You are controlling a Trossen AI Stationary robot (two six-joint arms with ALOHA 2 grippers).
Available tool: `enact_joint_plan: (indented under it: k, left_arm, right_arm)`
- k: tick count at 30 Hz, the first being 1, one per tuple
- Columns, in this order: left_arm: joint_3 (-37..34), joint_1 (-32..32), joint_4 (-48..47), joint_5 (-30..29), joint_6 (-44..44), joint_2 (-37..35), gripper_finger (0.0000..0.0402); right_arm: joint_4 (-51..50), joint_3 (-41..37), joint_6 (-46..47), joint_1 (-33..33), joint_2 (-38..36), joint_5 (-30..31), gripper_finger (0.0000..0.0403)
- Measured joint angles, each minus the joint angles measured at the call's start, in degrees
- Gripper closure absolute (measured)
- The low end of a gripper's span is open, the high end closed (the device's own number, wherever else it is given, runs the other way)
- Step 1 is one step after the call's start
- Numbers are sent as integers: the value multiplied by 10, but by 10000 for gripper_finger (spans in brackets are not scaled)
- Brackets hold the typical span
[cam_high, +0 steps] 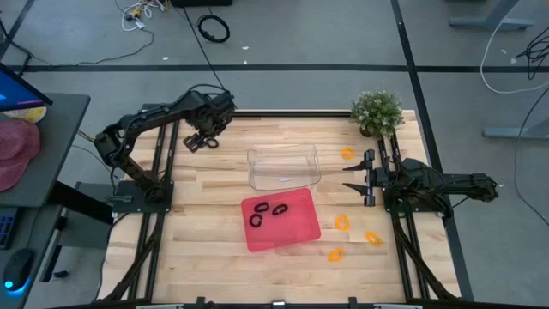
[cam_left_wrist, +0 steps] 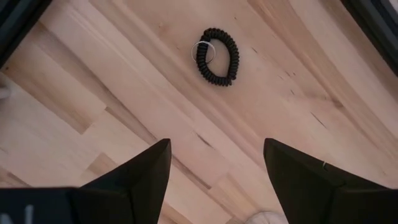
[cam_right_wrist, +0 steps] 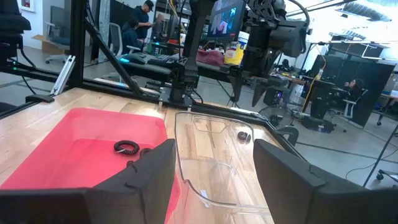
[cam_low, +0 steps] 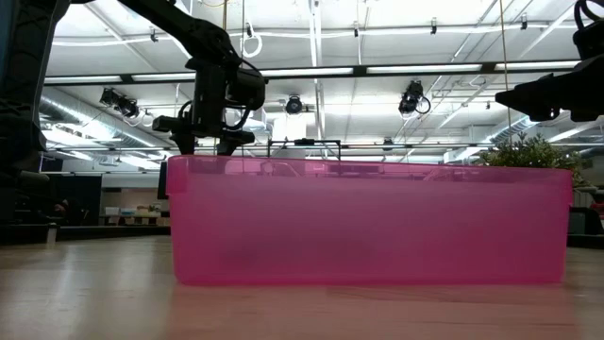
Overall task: Sort spring keychains
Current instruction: Put the black spring keychain into the red bin
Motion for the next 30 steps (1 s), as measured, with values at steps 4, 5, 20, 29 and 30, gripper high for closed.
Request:
enact_joint_plan:
  k: [4, 5, 20, 29, 30]
  left_arm:
    - [0, 8, 10, -5, 10, 0, 142]
    - [0, 8, 14, -7, 10, 0, 142]
    - [0, 23, 16, -15, 22, 0, 142]
    - [0, 47, 16, -15, 29, 0, 142]
    - [0, 50, 16, -17, 29, 0, 142]
  right_arm:
    - [0, 0, 0, 0, 0, 0, 181]
    - [0, 0, 0, 0, 0, 0, 181]
    - [0, 0, 0, 0, 0, 0, 181]
    - [0, 0, 0, 0, 0, 0, 181]
    - [0, 0, 0, 0, 0, 0, 181]
